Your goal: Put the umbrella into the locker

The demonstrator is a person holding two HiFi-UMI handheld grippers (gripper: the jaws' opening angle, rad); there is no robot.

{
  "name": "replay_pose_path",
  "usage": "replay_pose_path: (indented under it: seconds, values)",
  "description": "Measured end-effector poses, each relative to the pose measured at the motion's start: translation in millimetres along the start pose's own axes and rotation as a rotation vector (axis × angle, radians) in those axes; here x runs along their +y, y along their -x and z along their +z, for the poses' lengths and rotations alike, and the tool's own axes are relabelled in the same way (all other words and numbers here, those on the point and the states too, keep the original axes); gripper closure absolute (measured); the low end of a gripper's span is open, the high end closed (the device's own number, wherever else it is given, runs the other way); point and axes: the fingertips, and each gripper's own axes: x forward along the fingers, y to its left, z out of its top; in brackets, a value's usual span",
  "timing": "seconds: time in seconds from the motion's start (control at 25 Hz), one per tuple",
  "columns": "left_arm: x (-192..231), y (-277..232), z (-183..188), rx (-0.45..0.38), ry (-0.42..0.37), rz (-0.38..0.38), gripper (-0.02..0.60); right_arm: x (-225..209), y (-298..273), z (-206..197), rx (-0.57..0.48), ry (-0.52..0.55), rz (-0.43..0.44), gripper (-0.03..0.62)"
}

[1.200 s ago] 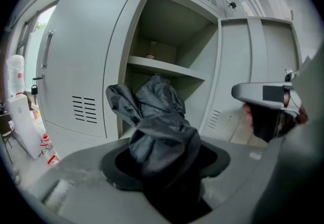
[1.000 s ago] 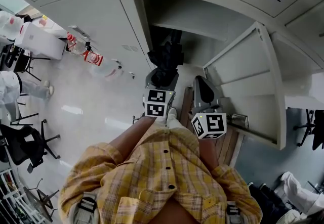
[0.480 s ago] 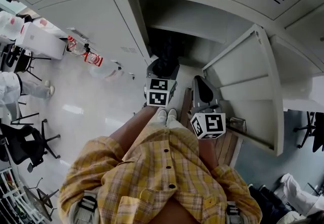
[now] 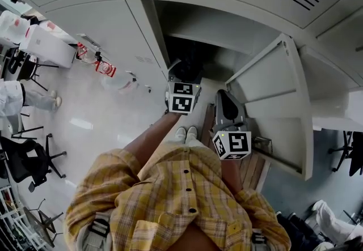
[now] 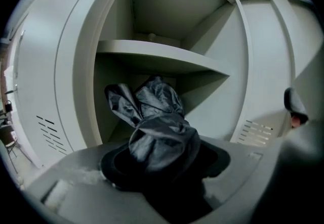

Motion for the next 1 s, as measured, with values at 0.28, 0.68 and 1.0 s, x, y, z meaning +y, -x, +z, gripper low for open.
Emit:
replay_pose_path:
  seconds: [0.28, 0.68, 1.0]
  values:
    - [3, -20, 9, -0.023, -0.05, 0.021, 0.313, -4, 0, 1, -0.003, -0.003, 0.0, 0.602]
    - [6, -44, 5, -0.014, -0.059, 0.031, 0.311, -10, -1, 0, -0.001, -0.008, -0.007, 0.602]
    - [9, -57, 7, -0.001, -0.071, 0.035, 0.304, -10, -2, 0, -0.002, -0.007, -0.005, 0.602]
